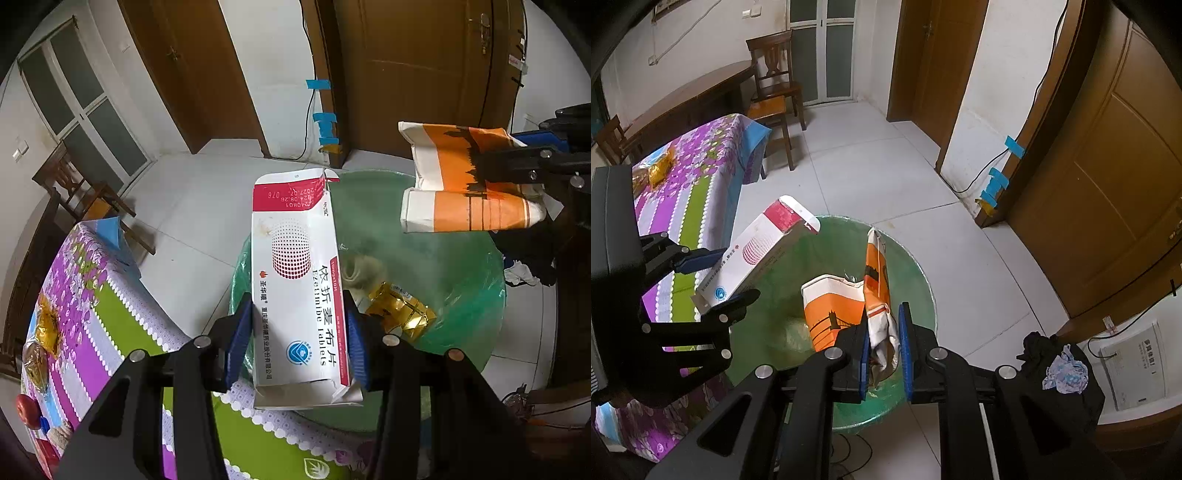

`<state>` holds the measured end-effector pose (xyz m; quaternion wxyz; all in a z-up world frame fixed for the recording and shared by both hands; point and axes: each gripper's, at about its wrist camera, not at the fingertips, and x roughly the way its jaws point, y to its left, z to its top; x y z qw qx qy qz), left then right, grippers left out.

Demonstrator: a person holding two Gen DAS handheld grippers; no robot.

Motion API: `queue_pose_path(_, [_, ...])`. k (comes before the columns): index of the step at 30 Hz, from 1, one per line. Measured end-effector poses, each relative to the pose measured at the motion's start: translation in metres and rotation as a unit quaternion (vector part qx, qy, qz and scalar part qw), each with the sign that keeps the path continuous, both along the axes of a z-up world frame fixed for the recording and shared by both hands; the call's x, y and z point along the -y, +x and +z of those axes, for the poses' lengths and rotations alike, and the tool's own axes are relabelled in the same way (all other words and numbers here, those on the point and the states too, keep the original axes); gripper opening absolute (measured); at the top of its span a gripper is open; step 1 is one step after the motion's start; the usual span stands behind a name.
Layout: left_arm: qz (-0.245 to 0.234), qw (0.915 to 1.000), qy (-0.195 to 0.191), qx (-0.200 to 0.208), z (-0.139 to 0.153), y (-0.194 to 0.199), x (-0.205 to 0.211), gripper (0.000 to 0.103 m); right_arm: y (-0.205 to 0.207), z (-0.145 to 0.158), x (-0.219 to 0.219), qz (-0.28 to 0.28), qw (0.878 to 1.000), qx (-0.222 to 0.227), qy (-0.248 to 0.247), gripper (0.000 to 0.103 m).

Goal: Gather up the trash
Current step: 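Carry the wrapper and medicine box over the green bin with both tools, then open both tools to drop the wrapper and medicine box into the bin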

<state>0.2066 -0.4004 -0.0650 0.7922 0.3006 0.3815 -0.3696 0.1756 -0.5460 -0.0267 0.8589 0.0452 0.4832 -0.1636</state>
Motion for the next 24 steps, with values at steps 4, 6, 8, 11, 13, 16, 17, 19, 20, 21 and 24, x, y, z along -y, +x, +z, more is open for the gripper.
queue_pose_path(4, [0.000,1.0000,0.003,-0.002,-0.002,0.003,0.002,0.045,0.001,-0.001,0.002,-0.001,1.000,-0.002,-0.002,0.014])
queue_pose_path(6, [0.000,1.0000,0.003,-0.003,-0.003,0.003,0.002,0.045,0.002,-0.002,0.003,-0.001,1.000,-0.003,-0.002,0.014])
queue_pose_path(8, [0.000,1.0000,0.004,-0.003,-0.004,0.004,0.003,0.045,0.002,-0.002,0.005,-0.001,1.000,-0.004,-0.001,0.014])
queue_pose_path(11, [0.000,1.0000,0.005,-0.004,-0.004,0.005,0.005,0.045,0.003,-0.002,0.005,0.000,1.000,-0.004,-0.002,0.014])
queue_pose_path(13, [0.000,1.0000,0.005,-0.005,-0.005,0.006,0.006,0.047,0.003,-0.003,0.005,-0.001,1.000,-0.004,0.000,0.014])
queue_pose_path(16, [0.002,1.0000,0.006,-0.005,-0.005,0.007,0.006,0.051,0.006,-0.004,0.005,0.000,1.000,-0.004,0.001,0.019])
queue_pose_path(17, [0.005,0.9999,0.006,-0.006,-0.005,0.008,0.006,0.055,0.008,-0.005,0.006,-0.001,1.000,-0.006,-0.001,0.023])
queue_pose_path(19, [0.011,0.9999,0.004,-0.010,-0.005,0.010,0.004,0.061,0.009,-0.006,0.006,0.000,1.000,-0.006,-0.005,0.023])
queue_pose_path(20, [0.012,0.9999,0.004,-0.009,-0.006,0.011,0.003,0.062,0.009,-0.008,0.006,0.000,1.000,-0.007,-0.003,0.023])
queue_pose_path(21, [0.012,0.9999,0.004,-0.008,-0.006,0.011,0.003,0.062,0.010,-0.009,0.007,-0.001,1.000,-0.008,-0.002,0.023])
queue_pose_path(24, [0.012,0.9999,0.003,-0.008,-0.005,0.010,0.002,0.067,0.010,-0.011,0.008,-0.003,1.000,-0.008,-0.003,0.023])
